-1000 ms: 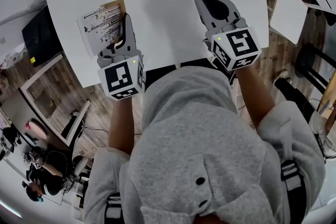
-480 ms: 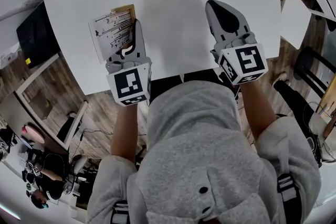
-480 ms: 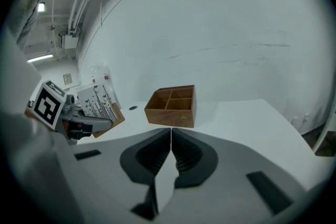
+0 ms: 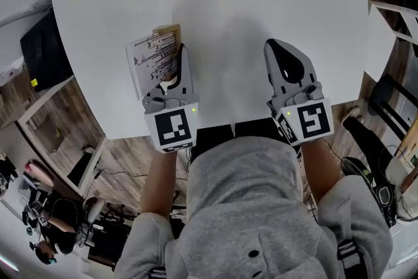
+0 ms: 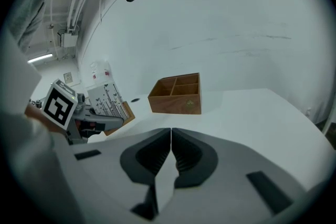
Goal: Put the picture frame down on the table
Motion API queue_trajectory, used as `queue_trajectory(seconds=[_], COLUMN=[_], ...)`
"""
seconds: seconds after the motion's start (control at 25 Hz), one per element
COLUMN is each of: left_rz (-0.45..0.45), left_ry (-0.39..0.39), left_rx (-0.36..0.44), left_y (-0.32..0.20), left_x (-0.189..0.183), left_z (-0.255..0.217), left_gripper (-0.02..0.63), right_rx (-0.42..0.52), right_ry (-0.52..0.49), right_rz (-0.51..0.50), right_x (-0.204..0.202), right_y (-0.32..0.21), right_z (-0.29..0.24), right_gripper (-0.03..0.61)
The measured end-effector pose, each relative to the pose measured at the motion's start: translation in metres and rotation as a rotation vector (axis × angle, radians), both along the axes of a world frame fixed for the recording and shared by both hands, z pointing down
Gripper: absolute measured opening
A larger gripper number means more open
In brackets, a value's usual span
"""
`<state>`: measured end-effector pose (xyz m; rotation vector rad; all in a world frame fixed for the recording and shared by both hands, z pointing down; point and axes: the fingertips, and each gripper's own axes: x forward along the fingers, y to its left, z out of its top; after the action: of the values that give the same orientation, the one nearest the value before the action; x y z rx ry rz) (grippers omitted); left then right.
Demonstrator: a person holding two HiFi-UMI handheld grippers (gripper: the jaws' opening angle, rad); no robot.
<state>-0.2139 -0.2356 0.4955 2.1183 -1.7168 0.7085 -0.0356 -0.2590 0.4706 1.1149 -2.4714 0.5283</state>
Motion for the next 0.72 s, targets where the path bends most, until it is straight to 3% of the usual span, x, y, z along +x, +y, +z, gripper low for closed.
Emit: queue_trajectory(seconds=[0.72], left_rz=[-0.001], left_ry=[-0.045], left_rx=[-0.052], left_y=[-0.002], left_x=[-0.003], left_z=[0.016], left_gripper=[0.114], right_rx=[-0.036], right_ry=[-0.005], right_rz=[0.002], right_x=[-0.008], right_y=[0.012], right_z=[0.007], right_gripper=[0.026])
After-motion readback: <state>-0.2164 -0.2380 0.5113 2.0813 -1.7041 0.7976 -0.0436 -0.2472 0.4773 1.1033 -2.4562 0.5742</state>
